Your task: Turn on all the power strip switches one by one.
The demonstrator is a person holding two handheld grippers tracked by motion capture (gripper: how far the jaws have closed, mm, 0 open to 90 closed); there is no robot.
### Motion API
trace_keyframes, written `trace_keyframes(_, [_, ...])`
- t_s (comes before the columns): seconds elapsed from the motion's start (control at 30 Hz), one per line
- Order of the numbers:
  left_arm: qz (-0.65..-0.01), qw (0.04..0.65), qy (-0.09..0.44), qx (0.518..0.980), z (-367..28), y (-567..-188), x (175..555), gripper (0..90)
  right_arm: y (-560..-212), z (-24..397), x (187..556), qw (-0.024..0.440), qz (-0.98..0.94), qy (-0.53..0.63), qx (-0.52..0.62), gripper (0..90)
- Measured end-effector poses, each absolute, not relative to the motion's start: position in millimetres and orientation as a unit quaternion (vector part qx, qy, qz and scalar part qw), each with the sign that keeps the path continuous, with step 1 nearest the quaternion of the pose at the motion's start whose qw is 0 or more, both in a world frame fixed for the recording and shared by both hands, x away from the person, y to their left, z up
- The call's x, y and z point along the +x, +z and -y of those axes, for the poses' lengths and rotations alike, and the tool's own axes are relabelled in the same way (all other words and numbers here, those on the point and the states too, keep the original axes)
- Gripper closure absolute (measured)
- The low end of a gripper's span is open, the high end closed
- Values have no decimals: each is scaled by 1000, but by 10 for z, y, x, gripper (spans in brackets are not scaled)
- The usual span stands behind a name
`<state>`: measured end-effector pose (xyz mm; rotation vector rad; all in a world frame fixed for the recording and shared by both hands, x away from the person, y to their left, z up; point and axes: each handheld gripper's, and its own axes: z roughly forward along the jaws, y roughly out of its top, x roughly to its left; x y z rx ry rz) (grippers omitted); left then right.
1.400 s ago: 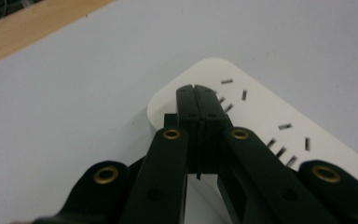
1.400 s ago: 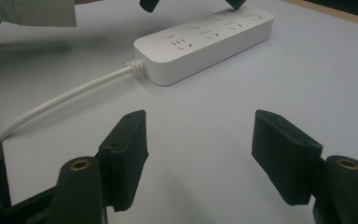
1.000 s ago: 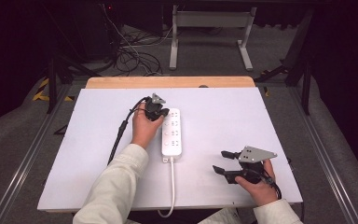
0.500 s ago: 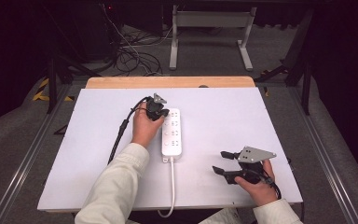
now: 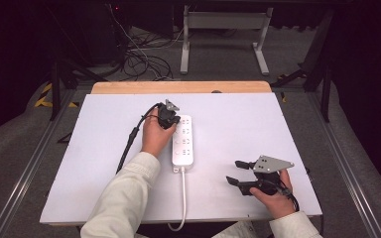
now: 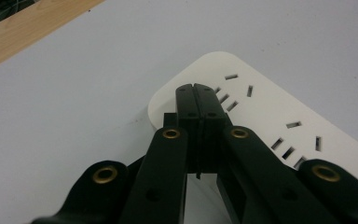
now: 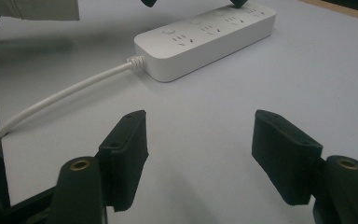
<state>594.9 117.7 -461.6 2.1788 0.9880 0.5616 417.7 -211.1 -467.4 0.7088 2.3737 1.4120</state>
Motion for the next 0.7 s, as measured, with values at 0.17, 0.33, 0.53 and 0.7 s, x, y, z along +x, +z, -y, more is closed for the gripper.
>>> trace_keyframes(0.17, [-374, 328, 220, 839, -1150, -4619, 5948, 900, -4674, 2122, 4171, 145, -823, 490, 248, 366])
trace_keyframes(0.33, [-360, 343, 216, 840, -1117, -4523, 5887, 900, -4663, 2131, 4166, 147, -821, 492, 250, 366])
trace_keyframes(0.53, [-338, 401, 194, 829, -1096, -4247, 5702, 899, -4658, 2141, 4171, 149, -819, 494, 251, 366])
trace_keyframes(0.7, [-333, 409, 191, 828, -1145, -4119, 5595, 896, -4638, 2136, 4146, 154, -817, 496, 250, 366])
